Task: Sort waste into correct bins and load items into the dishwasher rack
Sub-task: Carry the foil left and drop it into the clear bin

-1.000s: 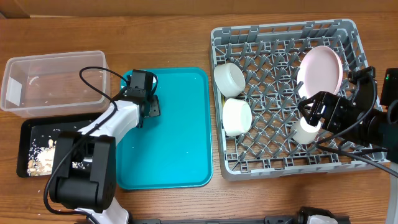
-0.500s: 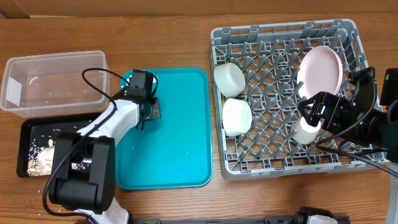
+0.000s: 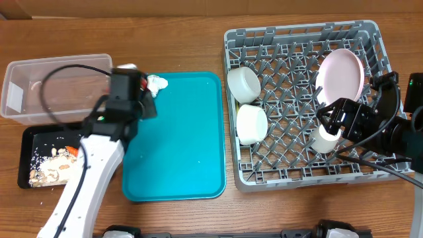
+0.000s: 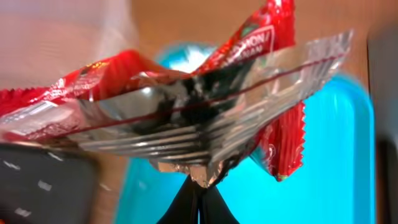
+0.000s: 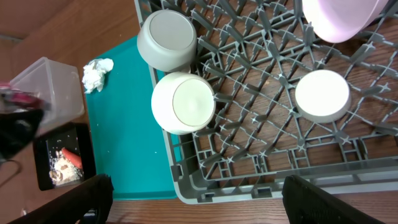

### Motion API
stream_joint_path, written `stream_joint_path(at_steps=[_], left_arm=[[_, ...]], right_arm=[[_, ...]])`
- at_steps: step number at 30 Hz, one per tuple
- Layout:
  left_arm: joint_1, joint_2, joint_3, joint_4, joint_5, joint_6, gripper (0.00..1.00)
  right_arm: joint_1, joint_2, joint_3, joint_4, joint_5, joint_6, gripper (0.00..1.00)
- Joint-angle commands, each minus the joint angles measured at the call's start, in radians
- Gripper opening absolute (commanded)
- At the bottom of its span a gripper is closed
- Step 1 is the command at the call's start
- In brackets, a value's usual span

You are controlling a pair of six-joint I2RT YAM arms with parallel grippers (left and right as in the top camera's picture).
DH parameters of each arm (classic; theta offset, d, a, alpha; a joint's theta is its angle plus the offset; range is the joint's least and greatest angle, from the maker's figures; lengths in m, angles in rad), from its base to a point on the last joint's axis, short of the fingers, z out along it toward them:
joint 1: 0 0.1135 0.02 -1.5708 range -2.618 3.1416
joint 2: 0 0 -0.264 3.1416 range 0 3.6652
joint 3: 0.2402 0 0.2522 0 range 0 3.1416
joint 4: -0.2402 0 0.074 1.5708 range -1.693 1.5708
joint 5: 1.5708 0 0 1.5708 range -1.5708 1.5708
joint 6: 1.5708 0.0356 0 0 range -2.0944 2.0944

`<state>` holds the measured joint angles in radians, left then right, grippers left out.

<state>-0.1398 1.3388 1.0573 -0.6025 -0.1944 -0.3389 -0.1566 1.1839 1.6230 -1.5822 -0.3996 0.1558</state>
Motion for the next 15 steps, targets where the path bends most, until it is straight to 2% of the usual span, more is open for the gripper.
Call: stream_joint_path(at_steps=[1, 6, 10, 13, 15], left_arm=[[0.071, 0.002, 0.012, 0.047, -0.134, 0.035, 0.04], [0.192, 0.09, 0.012, 0.189, -0.11, 0.067, 0.04], [0.258, 0.17, 0.012, 0.298, -0.005, 0.13, 0.06], [0.275, 0.195, 0.014, 0.31, 0.077, 0.13, 0.19], [0.272, 0.188, 0.021, 0.29, 0.125, 0.129, 0.42]], right_arm=[[-0.002, -0.003, 0.006, 0.005, 0.006, -0.006, 0.91], [-0.002, -0.003, 0.006, 0.002, 0.006, -0.006, 0.91], [-0.002, -0.003, 0.006, 0.001, 0.006, -0.006, 0.91], [-0.002, -0.003, 0.006, -0.001, 0.006, -0.006, 0.91], [-0.002, -0.003, 0.006, -0.003, 0.006, -0.006, 0.91]])
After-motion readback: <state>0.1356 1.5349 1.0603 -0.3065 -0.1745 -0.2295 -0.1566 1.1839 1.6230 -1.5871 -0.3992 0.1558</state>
